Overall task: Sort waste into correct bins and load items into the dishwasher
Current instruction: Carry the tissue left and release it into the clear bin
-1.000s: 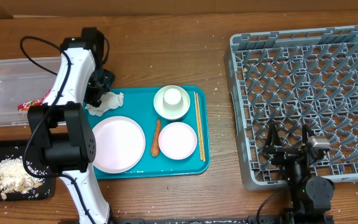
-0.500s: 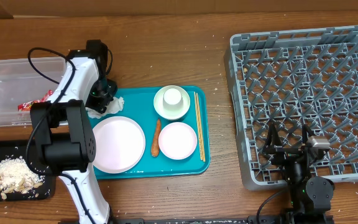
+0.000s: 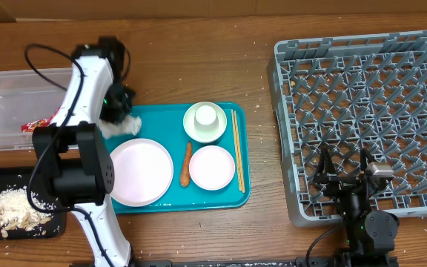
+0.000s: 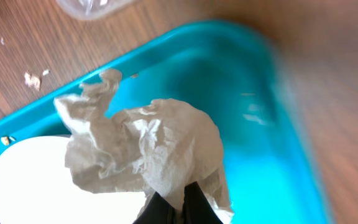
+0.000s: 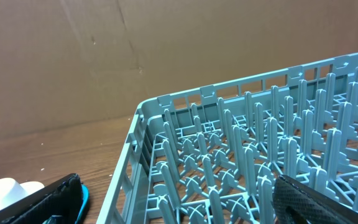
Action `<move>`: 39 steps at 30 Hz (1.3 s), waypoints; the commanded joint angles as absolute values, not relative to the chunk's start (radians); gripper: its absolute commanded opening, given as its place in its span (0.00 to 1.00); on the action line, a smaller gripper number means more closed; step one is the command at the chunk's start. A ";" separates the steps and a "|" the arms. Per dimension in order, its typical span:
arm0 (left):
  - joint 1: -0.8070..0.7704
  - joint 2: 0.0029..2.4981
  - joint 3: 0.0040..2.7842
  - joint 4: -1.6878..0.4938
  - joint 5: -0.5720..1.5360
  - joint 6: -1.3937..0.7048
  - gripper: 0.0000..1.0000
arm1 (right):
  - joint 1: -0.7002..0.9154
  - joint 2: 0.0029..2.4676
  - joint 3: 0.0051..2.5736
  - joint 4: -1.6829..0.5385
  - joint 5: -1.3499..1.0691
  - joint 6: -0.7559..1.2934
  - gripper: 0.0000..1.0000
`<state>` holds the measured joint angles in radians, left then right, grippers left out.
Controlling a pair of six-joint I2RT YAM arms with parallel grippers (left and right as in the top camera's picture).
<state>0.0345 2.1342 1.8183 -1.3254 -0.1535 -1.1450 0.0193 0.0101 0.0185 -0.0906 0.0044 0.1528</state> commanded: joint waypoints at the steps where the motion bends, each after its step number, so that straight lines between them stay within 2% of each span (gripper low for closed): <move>1: 0.036 2.111 1.996 -1.374 -0.165 -1.094 0.04 | 0.014 0.003 0.008 -0.084 0.007 0.149 1.00; 7: 0.064 2.111 2.224 -1.412 -0.318 -1.096 0.04 | 0.014 0.003 0.008 -0.084 0.007 0.149 1.00; 12: 0.128 2.112 2.240 -1.367 -0.501 -1.095 0.04 | 0.014 0.003 0.008 -0.084 0.007 0.149 1.00; 15: 0.189 2.112 2.236 -1.346 -0.525 -1.083 0.05 | 0.014 0.003 0.008 -0.084 0.007 0.149 1.00; 18: 0.263 2.113 2.228 -1.326 -0.524 -1.073 0.24 | 0.014 0.003 0.008 -0.084 0.007 0.149 1.00; 21: 0.329 2.116 2.221 -1.319 -0.479 -1.073 0.53 | 0.014 0.003 0.008 -0.084 0.007 0.149 1.00; 22: 0.353 2.116 2.217 -1.321 -0.442 -1.072 0.60 | 0.014 0.003 0.008 -0.084 0.007 0.149 1.00; 24: 0.390 2.116 2.214 -1.332 -0.376 -1.064 0.68 | 0.014 0.003 0.008 -0.084 0.007 0.149 1.00; 25: 0.403 2.116 2.214 -1.341 -0.345 -1.053 0.78 | 0.014 0.003 0.008 -0.084 0.007 0.149 1.00; 26: 0.417 2.116 2.214 -1.354 -0.303 -1.037 0.84 | 0.014 0.003 0.008 -0.084 0.007 0.149 1.00; 28: 0.437 2.116 2.214 -1.386 -0.184 -0.986 0.89 | 0.014 0.003 0.008 -0.084 0.007 0.149 1.00; 30: 0.448 2.116 2.214 -1.422 -0.036 -0.908 0.90 | 0.014 0.003 0.008 -0.084 0.007 0.149 1.00; 32: 0.450 2.116 2.214 -1.456 0.081 -0.841 0.82 | 0.014 0.003 0.008 -0.084 0.007 0.149 1.00; 39: 0.340 2.114 2.214 -1.533 0.087 -0.698 0.84 | 0.014 0.003 0.008 -0.084 0.007 0.149 1.00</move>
<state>0.4053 2.1296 2.2185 -1.5154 0.0326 -0.8104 0.0193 0.0101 0.0185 -0.0902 0.0044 0.1535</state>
